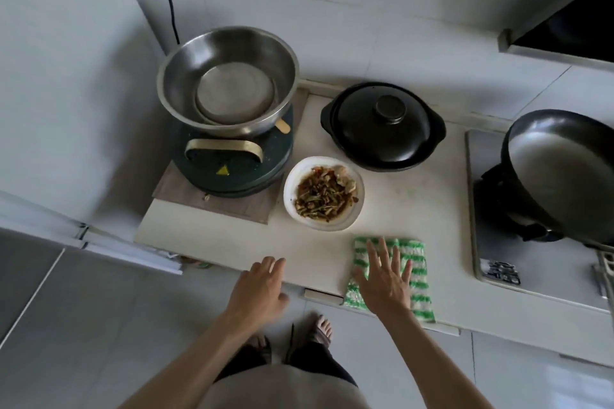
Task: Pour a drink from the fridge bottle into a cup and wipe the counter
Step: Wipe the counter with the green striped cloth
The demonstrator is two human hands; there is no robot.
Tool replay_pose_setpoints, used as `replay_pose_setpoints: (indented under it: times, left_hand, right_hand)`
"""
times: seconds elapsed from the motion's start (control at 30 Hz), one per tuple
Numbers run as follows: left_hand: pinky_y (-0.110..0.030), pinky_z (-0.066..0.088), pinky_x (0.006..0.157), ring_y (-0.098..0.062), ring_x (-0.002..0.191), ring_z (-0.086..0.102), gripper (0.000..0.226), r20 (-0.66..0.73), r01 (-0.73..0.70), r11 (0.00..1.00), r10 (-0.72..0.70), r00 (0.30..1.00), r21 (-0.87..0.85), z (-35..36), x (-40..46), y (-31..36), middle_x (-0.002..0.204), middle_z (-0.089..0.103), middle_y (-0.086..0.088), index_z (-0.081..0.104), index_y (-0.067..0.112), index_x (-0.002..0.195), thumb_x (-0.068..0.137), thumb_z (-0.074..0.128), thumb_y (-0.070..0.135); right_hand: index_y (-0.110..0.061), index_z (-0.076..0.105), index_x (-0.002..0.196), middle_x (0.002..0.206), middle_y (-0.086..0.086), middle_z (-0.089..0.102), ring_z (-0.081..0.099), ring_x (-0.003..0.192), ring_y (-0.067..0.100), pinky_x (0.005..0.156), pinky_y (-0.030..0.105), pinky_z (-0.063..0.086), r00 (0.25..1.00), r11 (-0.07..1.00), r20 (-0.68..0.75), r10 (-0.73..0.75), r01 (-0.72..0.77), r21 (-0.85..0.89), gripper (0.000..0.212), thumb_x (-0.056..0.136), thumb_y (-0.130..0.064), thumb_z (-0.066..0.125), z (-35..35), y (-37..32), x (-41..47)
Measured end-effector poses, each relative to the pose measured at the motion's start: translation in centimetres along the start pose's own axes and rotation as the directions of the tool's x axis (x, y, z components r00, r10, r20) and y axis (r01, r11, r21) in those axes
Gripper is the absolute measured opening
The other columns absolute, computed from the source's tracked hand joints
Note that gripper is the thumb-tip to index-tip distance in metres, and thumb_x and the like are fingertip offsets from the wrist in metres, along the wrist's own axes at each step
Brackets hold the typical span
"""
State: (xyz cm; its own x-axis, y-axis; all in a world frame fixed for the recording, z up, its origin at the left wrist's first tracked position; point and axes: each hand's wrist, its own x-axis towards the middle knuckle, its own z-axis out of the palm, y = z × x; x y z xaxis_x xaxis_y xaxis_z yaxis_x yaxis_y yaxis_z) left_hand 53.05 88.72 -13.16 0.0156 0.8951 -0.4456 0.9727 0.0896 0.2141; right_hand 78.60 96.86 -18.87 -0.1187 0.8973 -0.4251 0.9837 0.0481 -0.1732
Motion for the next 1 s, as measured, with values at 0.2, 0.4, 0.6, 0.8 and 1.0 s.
replay_pose_setpoints:
  times: [0.2,0.4,0.6,0.8,1.0]
  left_hand:
    - [-0.043,0.045,0.098,-0.028,0.127,0.048,0.064,-0.009,-0.041,0.999,0.041,0.999,-0.007,0.6,0.7,-0.9,0.152,0.037,-0.006,0.033,0.023,0.15,0.088,0.052,0.028]
    - [-0.037,0.047,0.091,-0.019,0.115,0.055,0.044,-0.037,-0.168,0.984,0.165,0.986,-0.064,0.2,0.9,-1.6,0.137,0.048,0.004,0.052,0.029,0.133,0.089,0.049,0.026]
    - [-0.027,0.046,0.082,-0.008,0.091,0.06,0.028,-0.201,-0.302,0.923,0.258,0.945,-0.237,-1.0,-1.0,-3.9,0.098,0.069,0.015,0.071,0.031,0.101,0.085,0.05,0.023]
    - [-0.025,0.043,0.083,-0.006,0.085,0.06,0.026,-0.212,-0.451,0.831,0.4,0.891,-0.326,-2.8,-3.2,-9.5,0.089,0.072,0.015,0.075,0.029,0.094,0.083,0.054,0.019]
    - [-0.024,0.042,0.082,-0.004,0.083,0.06,0.024,-0.274,-0.448,0.817,0.366,0.889,-0.362,-4.2,-5.0,-15.8,0.088,0.071,0.015,0.075,0.028,0.095,0.085,0.055,0.02]
  right_hand:
    - [-0.04,-0.003,0.16,0.169,-0.004,-0.014,-0.008,0.156,0.03,0.121,0.065,-0.006,0.999,1.0,-0.049,0.012,-0.013,-0.006,0.068,0.1,-0.066,0.016,2.0,1.0,0.5]
    - [-0.04,-0.009,0.158,0.169,0.001,-0.012,-0.014,0.155,0.029,0.123,0.061,-0.006,0.983,0.993,-0.144,0.112,-0.115,-0.011,0.066,0.099,-0.064,0.007,4.2,-0.1,0.5]
    - [-0.024,0.005,0.162,0.168,0.011,0.001,0.002,0.156,0.034,0.125,0.054,0.0,0.958,0.984,-0.229,0.175,-0.162,0.073,0.071,0.101,-0.057,0.02,6.9,-7.4,-0.6]
    - [-0.016,0.009,0.161,0.168,0.009,0.0,-0.001,0.156,0.027,0.126,0.051,-0.001,0.951,0.982,-0.259,0.17,-0.14,0.129,0.066,0.104,-0.047,0.022,9.8,-17.8,-0.2]
    - [-0.006,0.015,0.16,0.167,0.017,0.01,0.01,0.155,0.035,0.124,0.053,0.004,0.97,0.985,-0.213,0.118,-0.087,0.151,0.068,0.104,-0.041,0.027,11.7,-29.1,-0.4]
